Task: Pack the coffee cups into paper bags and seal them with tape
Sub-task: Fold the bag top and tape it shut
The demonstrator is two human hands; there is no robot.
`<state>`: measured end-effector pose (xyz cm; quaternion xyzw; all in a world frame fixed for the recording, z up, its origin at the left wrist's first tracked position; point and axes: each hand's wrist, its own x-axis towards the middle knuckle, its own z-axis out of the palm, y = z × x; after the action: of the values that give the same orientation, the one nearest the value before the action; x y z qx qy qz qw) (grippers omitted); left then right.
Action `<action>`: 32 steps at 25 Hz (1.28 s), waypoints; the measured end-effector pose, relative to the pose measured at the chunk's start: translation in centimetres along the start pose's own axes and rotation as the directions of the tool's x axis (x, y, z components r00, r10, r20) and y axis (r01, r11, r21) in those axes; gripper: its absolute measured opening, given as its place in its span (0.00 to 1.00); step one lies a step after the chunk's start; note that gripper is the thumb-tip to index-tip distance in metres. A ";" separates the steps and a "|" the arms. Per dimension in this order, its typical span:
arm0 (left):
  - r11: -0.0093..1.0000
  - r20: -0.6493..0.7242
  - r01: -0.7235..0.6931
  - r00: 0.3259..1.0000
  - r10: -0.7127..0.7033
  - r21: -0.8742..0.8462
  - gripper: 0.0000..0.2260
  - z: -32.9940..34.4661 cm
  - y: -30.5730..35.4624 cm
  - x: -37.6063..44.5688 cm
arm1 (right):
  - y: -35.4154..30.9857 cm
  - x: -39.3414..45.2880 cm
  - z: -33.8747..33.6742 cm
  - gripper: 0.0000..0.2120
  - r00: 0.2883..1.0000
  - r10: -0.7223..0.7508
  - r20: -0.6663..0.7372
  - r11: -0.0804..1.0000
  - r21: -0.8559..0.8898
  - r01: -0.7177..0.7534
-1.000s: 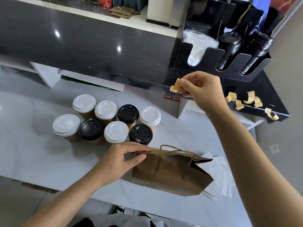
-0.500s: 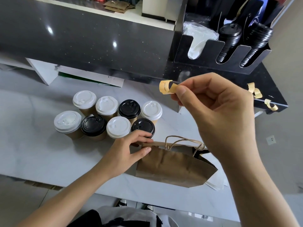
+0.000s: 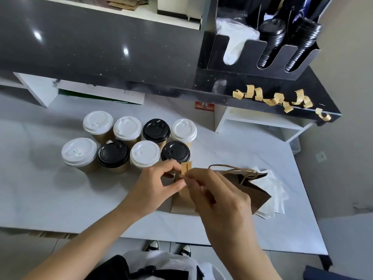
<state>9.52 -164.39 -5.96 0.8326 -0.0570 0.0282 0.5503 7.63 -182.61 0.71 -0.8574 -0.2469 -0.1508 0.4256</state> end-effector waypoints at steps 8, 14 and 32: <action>0.997 -0.063 0.051 0.997 -0.055 -0.065 0.11 0.2 0.5 0.1 | 2.2 -2.4 2.4 0.03 0.953 0.299 -0.052 0.945 0.155 -0.288; 0.992 -0.090 0.039 0.995 -0.050 -0.122 0.11 0.3 0.3 0.1 | 3.2 -2.6 3.7 0.06 0.903 0.423 -0.070 0.881 0.263 -0.393; 0.892 0.000 -0.278 0.955 0.297 0.357 0.13 0.2 -0.3 0.1 | 3.9 -3.2 4.2 0.05 0.872 0.488 -0.030 0.832 0.319 -0.455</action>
<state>9.65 -164.46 -6.24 0.8991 -0.1584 0.1418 0.3827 7.37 -182.20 -5.83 -0.8067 -0.0239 -0.0486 0.5885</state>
